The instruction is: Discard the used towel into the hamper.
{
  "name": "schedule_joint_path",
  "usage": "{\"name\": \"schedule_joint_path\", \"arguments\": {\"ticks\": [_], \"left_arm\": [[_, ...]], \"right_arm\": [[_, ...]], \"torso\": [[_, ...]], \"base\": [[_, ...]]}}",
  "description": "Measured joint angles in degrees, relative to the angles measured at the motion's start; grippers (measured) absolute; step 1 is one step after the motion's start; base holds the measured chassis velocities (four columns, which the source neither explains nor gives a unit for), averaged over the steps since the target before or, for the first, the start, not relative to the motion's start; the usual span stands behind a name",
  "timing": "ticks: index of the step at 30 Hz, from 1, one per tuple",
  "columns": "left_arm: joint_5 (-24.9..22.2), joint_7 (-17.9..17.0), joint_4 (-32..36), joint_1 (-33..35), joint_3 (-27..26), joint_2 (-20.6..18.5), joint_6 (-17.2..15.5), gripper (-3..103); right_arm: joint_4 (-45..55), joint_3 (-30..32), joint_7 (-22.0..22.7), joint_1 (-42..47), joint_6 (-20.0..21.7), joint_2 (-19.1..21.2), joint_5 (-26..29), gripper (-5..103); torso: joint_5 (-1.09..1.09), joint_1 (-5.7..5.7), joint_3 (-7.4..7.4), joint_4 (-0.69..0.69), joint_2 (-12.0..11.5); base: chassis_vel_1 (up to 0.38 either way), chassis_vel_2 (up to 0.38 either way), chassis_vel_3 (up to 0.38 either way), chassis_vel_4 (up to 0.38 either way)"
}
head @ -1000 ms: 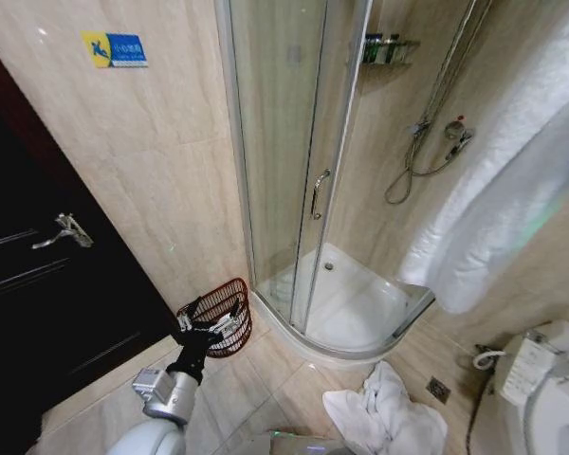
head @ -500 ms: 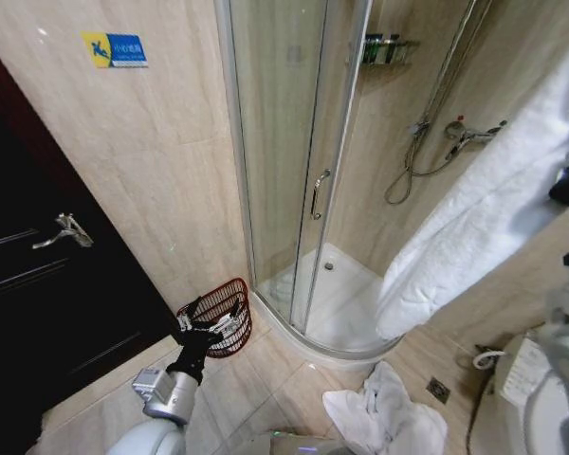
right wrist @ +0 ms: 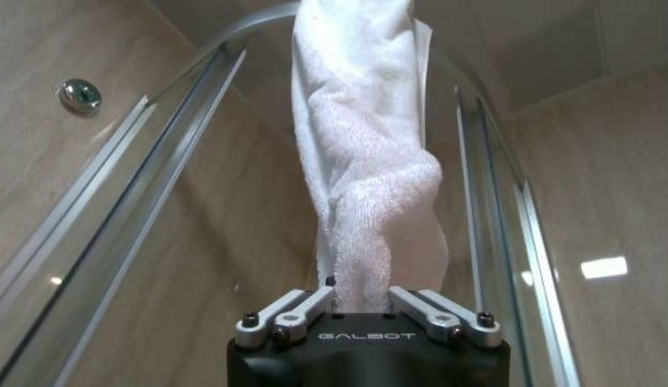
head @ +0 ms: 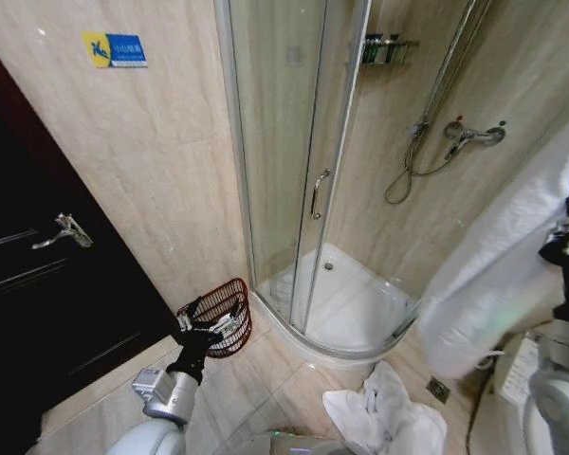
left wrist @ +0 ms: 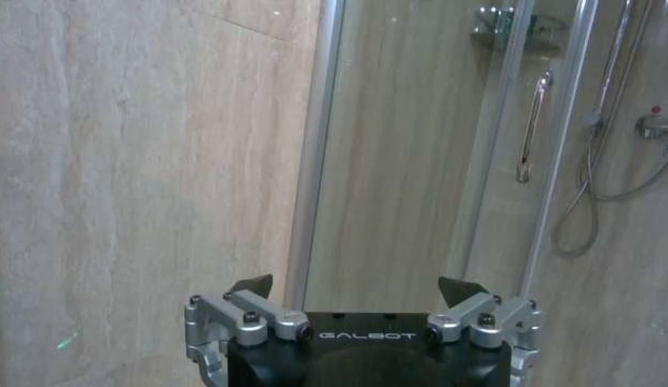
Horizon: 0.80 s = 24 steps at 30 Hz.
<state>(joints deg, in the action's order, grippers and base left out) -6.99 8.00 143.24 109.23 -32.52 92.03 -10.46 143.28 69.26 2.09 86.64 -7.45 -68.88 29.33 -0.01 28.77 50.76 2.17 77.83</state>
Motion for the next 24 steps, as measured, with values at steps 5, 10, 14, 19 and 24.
{"name": "schedule_joint_path", "arguments": {"ticks": [5, 10, 14, 19, 24], "left_arm": [[0.0, 0.0, 0.0, 0.0, 0.0, 0.0, 0.0, 100], [0.0, 0.0, 0.0, 0.0, 0.0, 0.0, 0.0, 100], [0.0, 0.0, 0.0, 0.0, 0.0, 0.0, 0.0, 100], [0.0, 0.0, 0.0, 0.0, 0.0, 0.0, 0.0, 100], [0.0, 0.0, 0.0, 0.0, 0.0, 0.0, 0.0, 100]], "right_arm": [[0.0, -3.5, -0.3, 2.1, -2.5, -2.6, -3.9, 5], [-0.1, -9.8, -0.3, 2.3, -3.5, -6.8, -9.2, 5], [-0.1, -14.1, -0.1, 2.0, -4.3, -8.1, -12.7, 5], [-0.1, -15.6, 0.2, 0.4, -4.8, -7.7, -14.2, 5], [-0.1, -17.5, -0.2, 1.4, -4.8, -9.2, -16.5, 5]], "torso": [[0.01, 0.0, 0.0, -0.02, 0.0], [0.0, 0.0, 0.0, -0.01, 0.0], [0.01, 0.0, 0.0, -0.01, 0.0], [0.0, 0.0, 0.0, 0.0, 0.0], [0.0, 0.0, 0.0, -0.01, 0.0]], "base": [[0.0, 0.0, 0.0, 0.0], [0.0, 0.0, 0.0, 0.0], [0.0, 0.0, 0.0, 0.0], [0.0, 0.0, 0.0, 0.0], [0.0, 0.0, 0.0, 0.0]]}}
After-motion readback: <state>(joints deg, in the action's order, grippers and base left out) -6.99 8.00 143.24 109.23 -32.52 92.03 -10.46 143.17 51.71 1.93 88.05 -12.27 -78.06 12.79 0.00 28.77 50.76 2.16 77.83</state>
